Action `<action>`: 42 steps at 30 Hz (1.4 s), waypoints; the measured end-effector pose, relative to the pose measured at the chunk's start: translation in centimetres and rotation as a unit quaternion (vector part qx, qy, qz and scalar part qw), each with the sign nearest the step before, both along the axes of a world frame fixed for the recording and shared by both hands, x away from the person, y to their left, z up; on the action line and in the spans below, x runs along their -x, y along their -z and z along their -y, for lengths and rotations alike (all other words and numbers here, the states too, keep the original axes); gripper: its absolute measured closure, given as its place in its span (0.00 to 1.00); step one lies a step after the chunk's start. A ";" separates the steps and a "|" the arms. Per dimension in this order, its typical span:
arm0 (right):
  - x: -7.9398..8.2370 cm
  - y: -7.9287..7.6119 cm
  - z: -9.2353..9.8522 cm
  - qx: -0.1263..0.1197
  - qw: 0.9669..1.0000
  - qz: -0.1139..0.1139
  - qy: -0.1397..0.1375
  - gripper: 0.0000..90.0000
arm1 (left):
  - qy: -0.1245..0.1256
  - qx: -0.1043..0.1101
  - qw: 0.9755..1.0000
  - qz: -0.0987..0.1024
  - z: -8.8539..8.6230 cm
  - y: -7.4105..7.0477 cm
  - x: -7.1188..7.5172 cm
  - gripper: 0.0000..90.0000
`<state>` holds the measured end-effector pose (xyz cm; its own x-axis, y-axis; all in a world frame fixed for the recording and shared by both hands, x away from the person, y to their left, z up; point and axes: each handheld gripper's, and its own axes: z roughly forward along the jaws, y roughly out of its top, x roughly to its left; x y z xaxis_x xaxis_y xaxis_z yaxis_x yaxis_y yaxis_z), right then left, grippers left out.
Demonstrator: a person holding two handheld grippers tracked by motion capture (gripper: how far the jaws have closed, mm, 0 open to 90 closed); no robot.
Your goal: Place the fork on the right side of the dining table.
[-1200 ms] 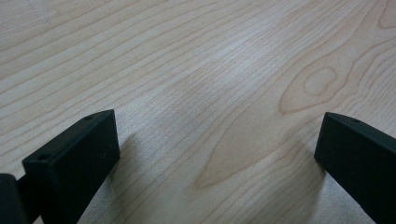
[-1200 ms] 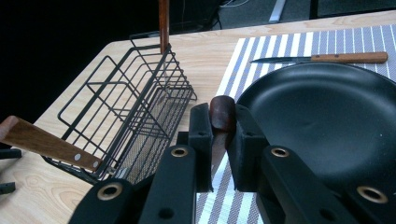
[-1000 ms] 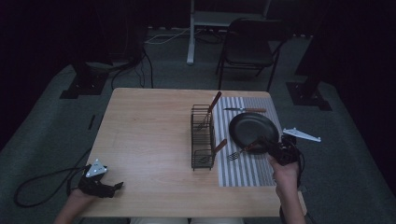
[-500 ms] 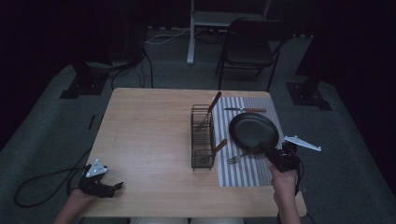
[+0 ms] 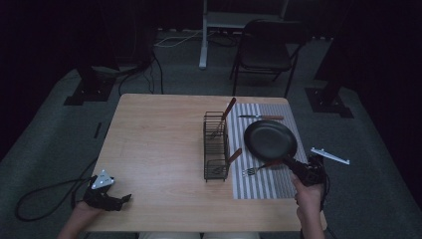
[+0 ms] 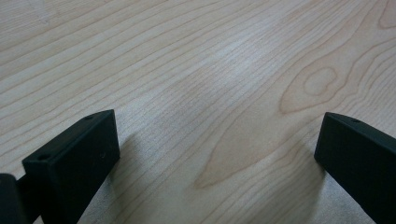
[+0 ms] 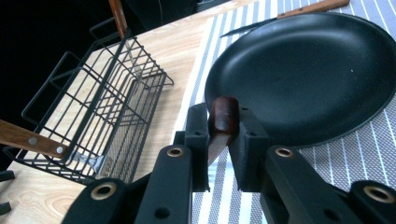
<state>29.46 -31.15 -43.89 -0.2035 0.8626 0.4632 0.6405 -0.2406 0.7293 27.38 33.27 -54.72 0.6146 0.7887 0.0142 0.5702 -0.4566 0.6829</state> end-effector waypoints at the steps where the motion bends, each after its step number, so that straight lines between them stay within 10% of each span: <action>1: 0.0 0.1 0.1 0.002 1.000 -0.003 -0.001 0.86 | 0.000 0.000 1.000 0.000 0.0 0.0 0.0 0.00; 42: -1.8 5.7 5.9 -0.039 0.995 -0.089 0.028 0.71 | -0.002 0.000 1.000 0.000 0.0 0.0 0.0 0.00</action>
<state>31.24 -37.08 -49.56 -0.0640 0.8302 0.5538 0.7420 -0.3315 0.5827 27.37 33.25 -54.72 0.6119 0.7908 0.0141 0.5718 -0.4546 0.6829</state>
